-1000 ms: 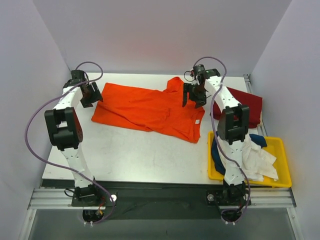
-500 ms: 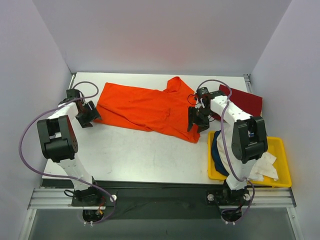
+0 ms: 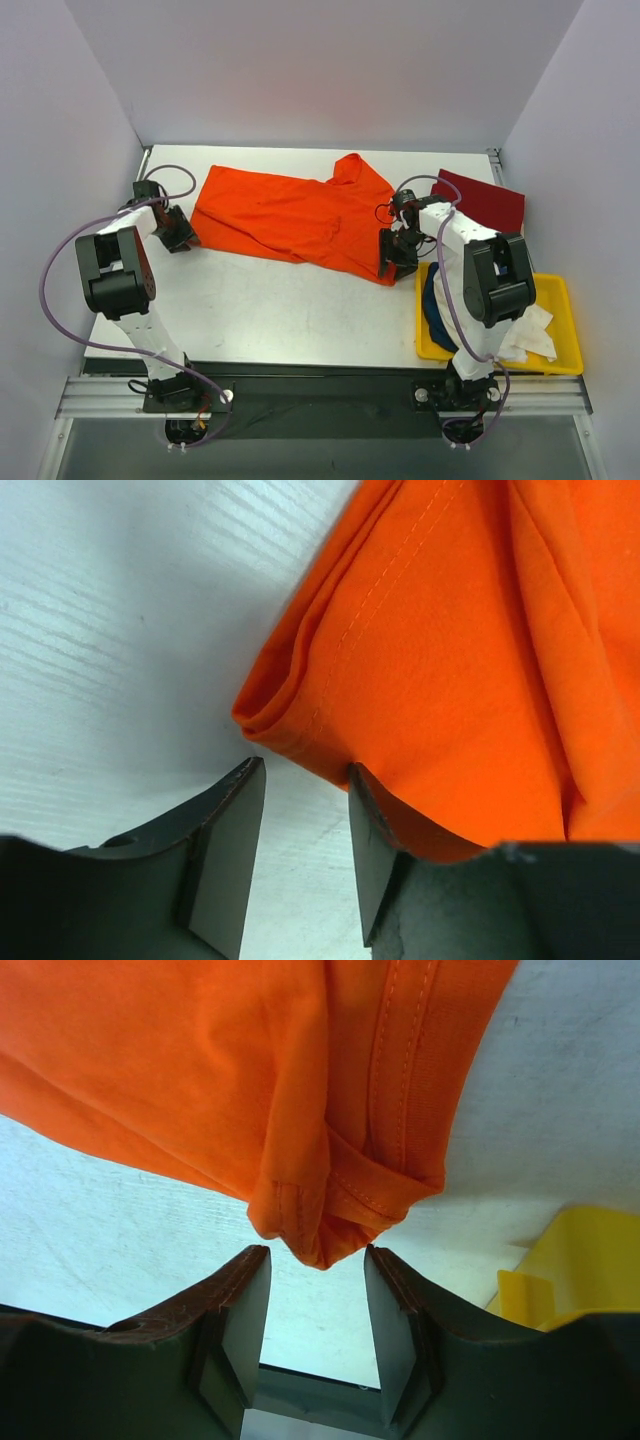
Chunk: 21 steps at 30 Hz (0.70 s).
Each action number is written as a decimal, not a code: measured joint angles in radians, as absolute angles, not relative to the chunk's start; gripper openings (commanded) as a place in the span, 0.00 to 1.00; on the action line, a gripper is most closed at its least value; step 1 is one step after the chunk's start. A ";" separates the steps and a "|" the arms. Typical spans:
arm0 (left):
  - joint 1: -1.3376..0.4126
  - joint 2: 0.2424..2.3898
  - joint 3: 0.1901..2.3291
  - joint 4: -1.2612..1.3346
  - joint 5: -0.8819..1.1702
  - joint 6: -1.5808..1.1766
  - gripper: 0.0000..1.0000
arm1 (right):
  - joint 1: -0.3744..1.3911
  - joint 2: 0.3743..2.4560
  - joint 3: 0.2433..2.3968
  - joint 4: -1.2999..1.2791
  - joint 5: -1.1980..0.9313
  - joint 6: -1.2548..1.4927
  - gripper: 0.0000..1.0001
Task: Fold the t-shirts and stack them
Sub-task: Fold the flattened tshirt in 1/3 of the way
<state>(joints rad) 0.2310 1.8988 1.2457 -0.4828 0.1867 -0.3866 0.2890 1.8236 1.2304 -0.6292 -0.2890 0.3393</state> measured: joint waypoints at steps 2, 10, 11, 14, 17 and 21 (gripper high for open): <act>0.231 1.902 1.246 -0.477 0.188 -0.389 0.44 | 0.289 1.824 1.220 -0.626 -0.289 0.339 0.40; 0.231 1.917 1.254 -0.464 0.191 -0.390 0.35 | 0.289 1.824 1.211 -0.608 -0.289 0.336 0.28; 0.231 1.919 1.257 -0.463 0.191 -0.390 0.33 | 0.289 1.825 1.211 -0.607 -0.289 0.335 0.27; 0.231 1.929 1.266 -0.459 0.192 -0.392 0.25 | 0.289 1.831 1.211 -0.603 -0.289 0.332 0.18; 0.231 1.941 1.275 -0.458 0.194 -0.398 0.12 | 0.289 1.843 1.211 -0.600 -0.289 0.327 0.07; 0.231 1.959 1.296 -0.457 0.206 -0.405 0.00 | 0.289 1.847 1.206 -0.597 -0.290 0.315 0.00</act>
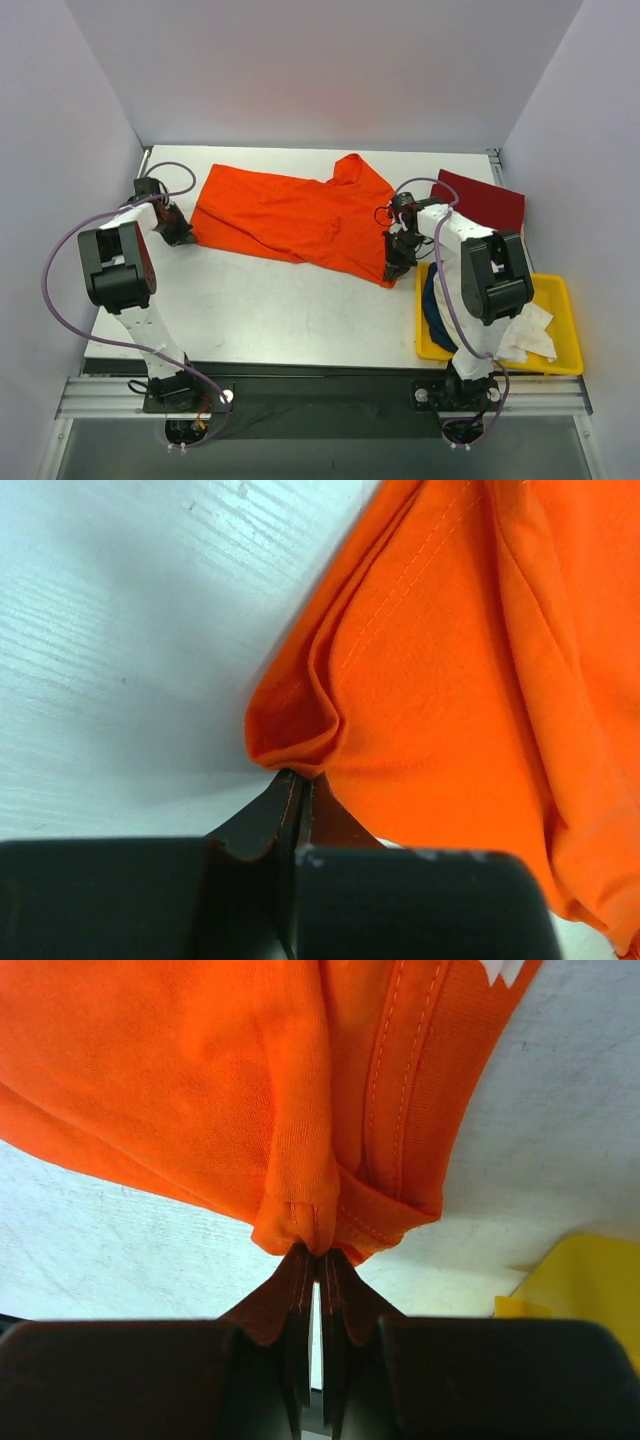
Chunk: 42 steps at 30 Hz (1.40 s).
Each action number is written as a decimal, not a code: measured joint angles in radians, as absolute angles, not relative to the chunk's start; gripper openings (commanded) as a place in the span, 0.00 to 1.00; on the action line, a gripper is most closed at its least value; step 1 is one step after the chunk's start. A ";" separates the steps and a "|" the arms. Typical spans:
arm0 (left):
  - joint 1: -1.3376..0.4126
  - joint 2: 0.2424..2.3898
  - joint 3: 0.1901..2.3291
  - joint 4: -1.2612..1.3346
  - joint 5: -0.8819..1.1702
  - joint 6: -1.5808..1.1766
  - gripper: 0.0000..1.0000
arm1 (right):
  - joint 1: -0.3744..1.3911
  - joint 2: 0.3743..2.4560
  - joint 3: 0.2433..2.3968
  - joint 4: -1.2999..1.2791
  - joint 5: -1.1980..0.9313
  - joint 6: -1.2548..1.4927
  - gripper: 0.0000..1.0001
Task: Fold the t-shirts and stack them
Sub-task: Fold the flattened tshirt in 1/3 of the way
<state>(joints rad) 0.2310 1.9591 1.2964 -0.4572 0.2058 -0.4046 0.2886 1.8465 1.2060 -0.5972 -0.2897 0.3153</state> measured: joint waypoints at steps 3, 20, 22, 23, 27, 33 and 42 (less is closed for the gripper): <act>0.231 1.963 1.303 -0.455 0.207 -0.404 0.00 | 0.287 1.847 1.206 -0.596 -0.290 0.313 0.00; 0.317 1.889 1.238 -0.491 0.131 -0.306 0.00 | 0.270 1.815 1.205 -0.636 -0.276 0.305 0.00; 0.318 1.879 1.227 -0.492 0.130 -0.298 0.00 | 0.272 1.810 1.201 -0.638 -0.278 0.305 0.00; 0.318 1.875 1.221 -0.493 0.129 -0.294 0.00 | 0.275 1.807 1.197 -0.639 -0.278 0.305 0.00; 0.324 1.848 1.186 -0.498 0.123 -0.280 0.00 | 0.294 1.787 1.160 -0.638 -0.278 0.305 0.00; 0.360 1.743 1.087 -0.534 0.104 -0.262 0.00 | 0.331 1.742 1.076 -0.648 -0.278 0.316 0.00; 0.390 1.548 0.947 -0.609 0.078 -0.245 0.47 | 0.398 1.629 0.974 -0.689 -0.274 0.371 0.05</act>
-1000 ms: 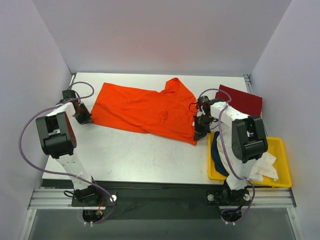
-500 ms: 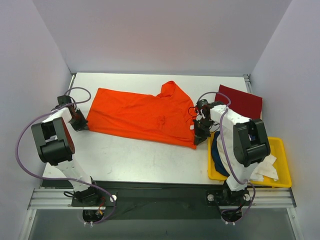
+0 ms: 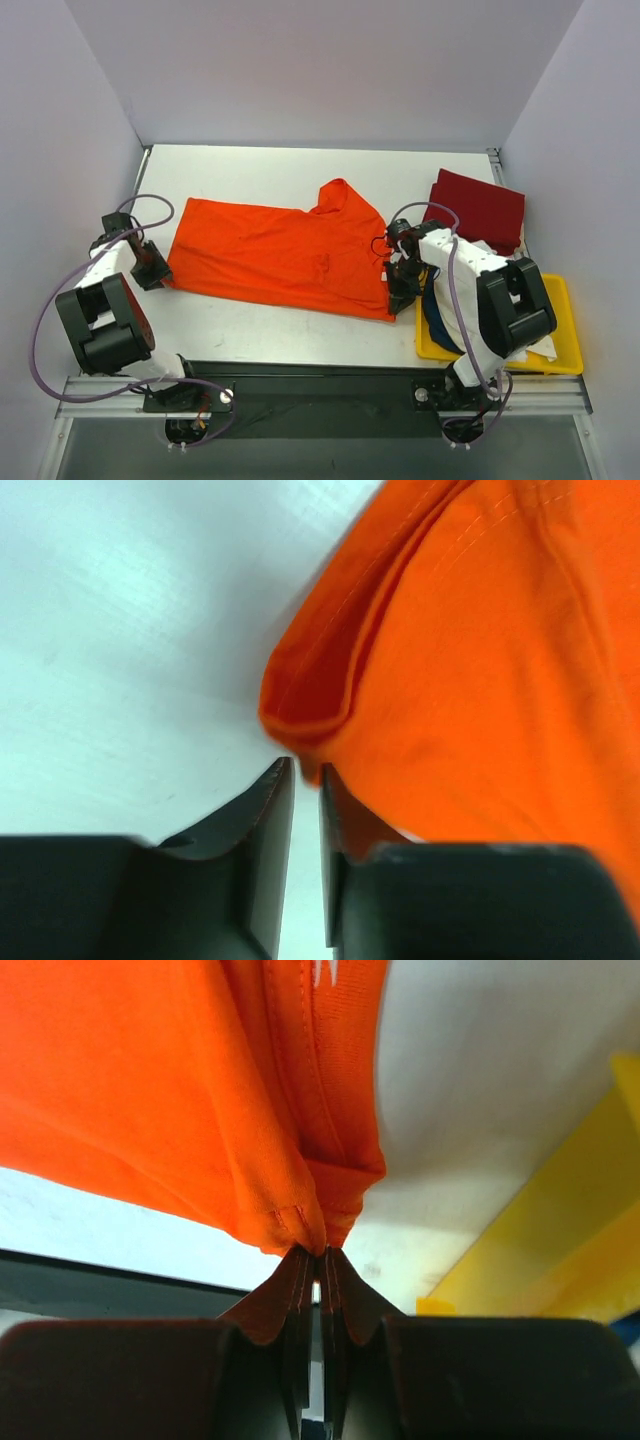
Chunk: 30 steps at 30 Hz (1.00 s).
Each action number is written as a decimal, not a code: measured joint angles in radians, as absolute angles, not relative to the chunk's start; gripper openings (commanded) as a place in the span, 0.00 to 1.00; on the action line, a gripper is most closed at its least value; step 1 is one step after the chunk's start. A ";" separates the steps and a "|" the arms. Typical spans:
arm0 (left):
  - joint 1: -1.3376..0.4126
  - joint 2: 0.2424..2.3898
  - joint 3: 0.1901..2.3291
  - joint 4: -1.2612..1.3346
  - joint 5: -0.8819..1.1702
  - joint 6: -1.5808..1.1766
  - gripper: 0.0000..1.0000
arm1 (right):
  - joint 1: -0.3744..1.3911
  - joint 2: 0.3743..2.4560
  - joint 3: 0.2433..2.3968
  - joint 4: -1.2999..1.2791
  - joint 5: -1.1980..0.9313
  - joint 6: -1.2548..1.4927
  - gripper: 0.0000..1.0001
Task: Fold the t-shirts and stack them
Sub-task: Fold the flattened tshirt in 1/3 of the way
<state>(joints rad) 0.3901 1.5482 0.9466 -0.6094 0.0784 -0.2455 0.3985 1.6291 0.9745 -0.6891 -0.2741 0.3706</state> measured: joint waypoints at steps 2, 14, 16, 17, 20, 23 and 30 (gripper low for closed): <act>0.404 1.515 0.925 -0.634 0.068 -0.242 0.61 | 0.406 1.601 0.964 -0.715 -0.273 0.387 0.30; 0.360 1.429 1.035 -0.709 0.042 -0.260 0.72 | 0.408 1.586 1.351 -0.864 -0.248 0.363 0.60; 0.305 1.431 1.070 -0.696 0.046 -0.273 0.72 | 0.412 1.620 1.423 -0.866 -0.260 0.351 0.60; 0.267 1.439 1.089 -0.684 0.052 -0.283 0.72 | 0.414 1.641 1.448 -0.862 -0.265 0.345 0.60; 0.184 1.488 1.118 -0.636 0.098 -0.312 0.72 | 0.427 1.722 1.480 -0.839 -0.297 0.331 0.60; 0.155 1.564 1.121 -0.594 0.143 -0.343 0.72 | 0.439 1.800 1.472 -0.805 -0.335 0.327 0.60; 0.167 1.734 1.086 -0.507 0.241 -0.393 0.72 | 0.453 1.886 1.365 -0.698 -0.395 0.324 0.60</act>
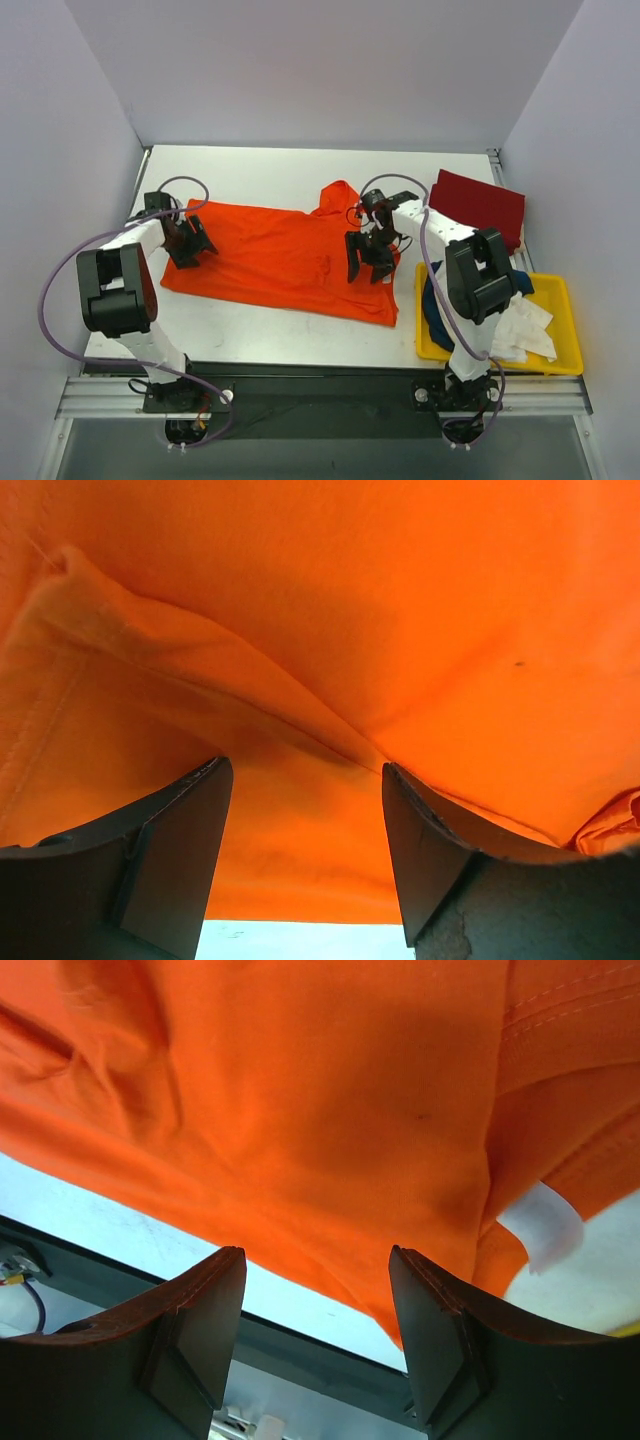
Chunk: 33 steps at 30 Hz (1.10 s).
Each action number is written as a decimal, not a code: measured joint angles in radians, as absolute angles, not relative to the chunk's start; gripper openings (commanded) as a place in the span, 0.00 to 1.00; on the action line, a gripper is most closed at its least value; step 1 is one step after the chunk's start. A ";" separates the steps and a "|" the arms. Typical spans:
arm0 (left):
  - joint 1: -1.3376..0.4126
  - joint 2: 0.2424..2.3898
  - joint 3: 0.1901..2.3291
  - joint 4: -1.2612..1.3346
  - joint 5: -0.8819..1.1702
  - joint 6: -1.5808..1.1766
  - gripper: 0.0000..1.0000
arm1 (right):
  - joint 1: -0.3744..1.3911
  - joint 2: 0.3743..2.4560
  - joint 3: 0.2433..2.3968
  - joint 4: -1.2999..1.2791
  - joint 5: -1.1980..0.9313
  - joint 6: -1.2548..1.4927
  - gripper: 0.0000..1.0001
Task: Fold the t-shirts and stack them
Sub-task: Fold the flattened tshirt in 1/3 of the way
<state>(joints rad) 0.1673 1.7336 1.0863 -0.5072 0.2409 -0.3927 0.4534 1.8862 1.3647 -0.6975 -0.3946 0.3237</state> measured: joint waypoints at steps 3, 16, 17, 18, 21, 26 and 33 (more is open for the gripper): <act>0.175 1.750 1.061 -0.487 0.266 -0.413 0.72 | 0.459 1.909 1.320 -0.664 -0.403 0.324 0.60; 0.284 1.546 0.820 -0.439 0.303 -0.434 0.72 | 0.485 1.875 1.166 -0.588 -0.420 0.357 0.60; 0.292 1.528 0.802 -0.440 0.305 -0.434 0.73 | 0.492 1.863 1.150 -0.583 -0.420 0.363 0.60; 0.298 1.510 0.785 -0.442 0.305 -0.434 0.73 | 0.498 1.851 1.134 -0.580 -0.420 0.368 0.60; 0.313 1.460 0.741 -0.455 0.304 -0.433 0.73 | 0.514 1.817 1.084 -0.570 -0.420 0.392 0.60; 0.320 1.415 0.714 -0.509 0.297 -0.434 0.73 | 0.533 1.768 1.015 -0.563 -0.419 0.426 0.60; 0.321 1.391 0.713 -0.582 0.272 -0.436 0.74 | 0.552 1.723 0.960 -0.556 -0.409 0.464 0.60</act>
<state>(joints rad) 0.3206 1.3907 0.7128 -0.5823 0.2722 -0.4358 0.5522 1.7229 0.9596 -0.5556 -0.4088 0.4644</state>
